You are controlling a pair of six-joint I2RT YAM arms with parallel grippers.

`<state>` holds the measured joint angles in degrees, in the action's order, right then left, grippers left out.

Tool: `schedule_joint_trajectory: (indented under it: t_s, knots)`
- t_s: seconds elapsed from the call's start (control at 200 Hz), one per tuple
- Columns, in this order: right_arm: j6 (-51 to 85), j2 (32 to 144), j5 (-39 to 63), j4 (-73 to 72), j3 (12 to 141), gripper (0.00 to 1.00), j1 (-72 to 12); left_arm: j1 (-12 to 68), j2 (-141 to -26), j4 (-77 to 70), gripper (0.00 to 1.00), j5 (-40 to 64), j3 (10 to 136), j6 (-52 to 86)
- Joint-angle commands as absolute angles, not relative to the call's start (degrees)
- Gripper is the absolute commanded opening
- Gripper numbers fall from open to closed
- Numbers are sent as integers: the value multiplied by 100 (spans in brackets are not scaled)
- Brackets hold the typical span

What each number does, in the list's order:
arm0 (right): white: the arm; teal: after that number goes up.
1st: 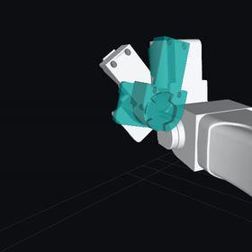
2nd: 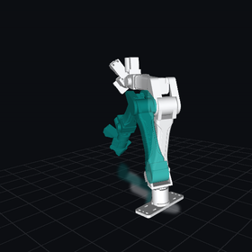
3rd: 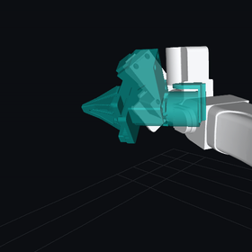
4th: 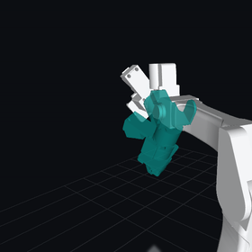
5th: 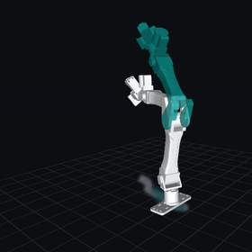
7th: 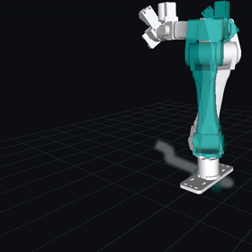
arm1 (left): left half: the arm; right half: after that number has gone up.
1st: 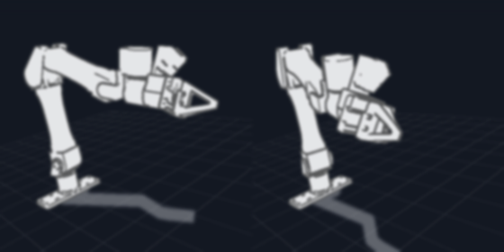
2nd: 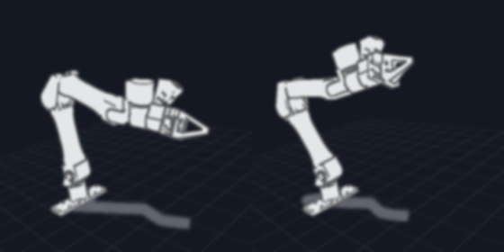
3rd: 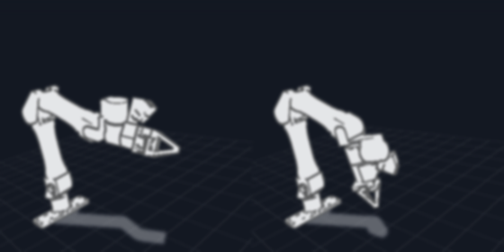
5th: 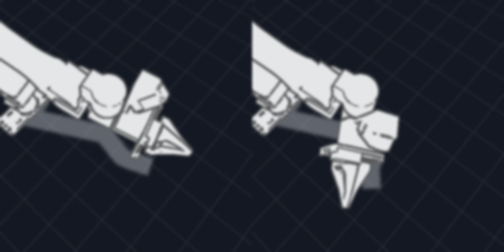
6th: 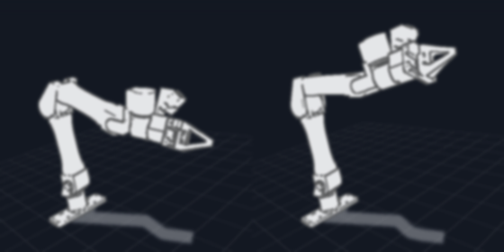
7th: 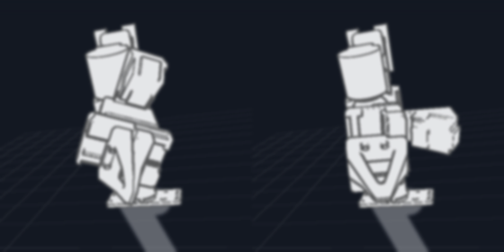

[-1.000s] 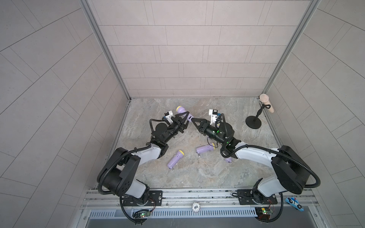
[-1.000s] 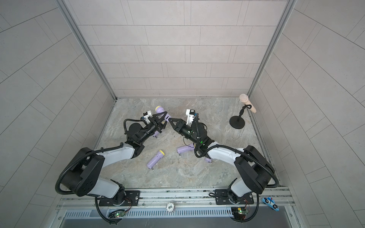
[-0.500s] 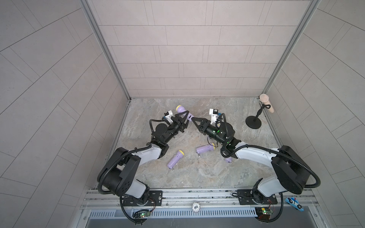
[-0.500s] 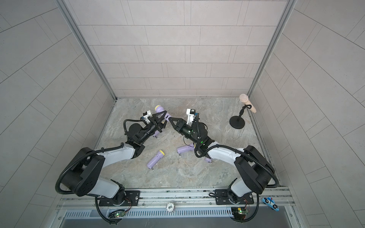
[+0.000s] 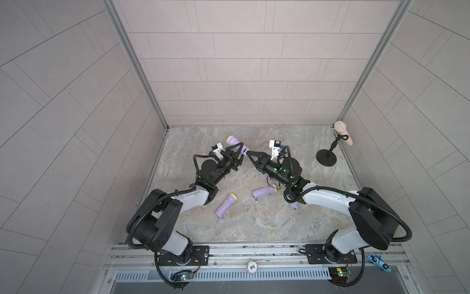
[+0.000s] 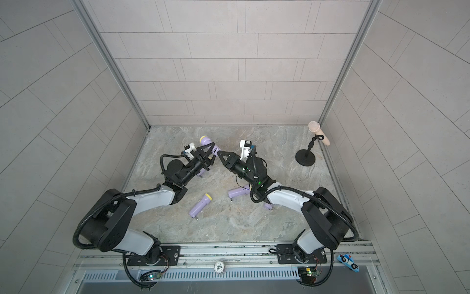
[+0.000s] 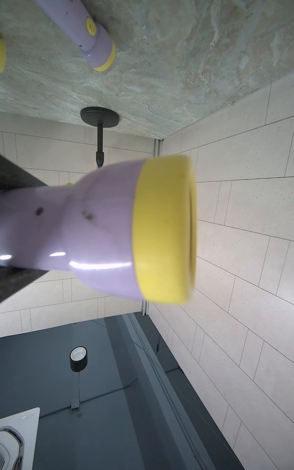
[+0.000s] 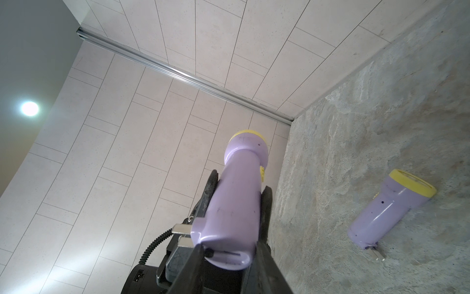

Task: Close the plug at the bottom of the flashlight
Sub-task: Close the plug of the flashlight.

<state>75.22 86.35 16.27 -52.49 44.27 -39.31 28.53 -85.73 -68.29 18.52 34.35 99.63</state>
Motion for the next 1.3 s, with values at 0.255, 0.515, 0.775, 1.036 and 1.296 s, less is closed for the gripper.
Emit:
schedule_joint_trajectory:
  t_s: [0.255, 0.515, 0.775, 1.036, 1.296]
  knots:
    - [7532, 8859, 1763, -5362, 4737, 29, -3997, 3129, -8545, -7271, 0, 2461, 3361, 10082]
    - [7532, 8853, 1740, -5352, 4726, 25, -3994, 3150, -8489, -7286, 0, 2477, 3350, 10090]
    - [7532, 8830, 1695, -5195, 4743, 21, -3990, 3160, -8410, -7279, 0, 2487, 3357, 10140]
    - [7489, 8833, 1657, -4802, 4821, 17, -3990, 3160, -8278, -7182, 0, 2496, 3435, 10126]
    - [7431, 8750, 1522, -4396, 4799, 19, -3967, 3156, -8205, -7134, 0, 2495, 3472, 10114]
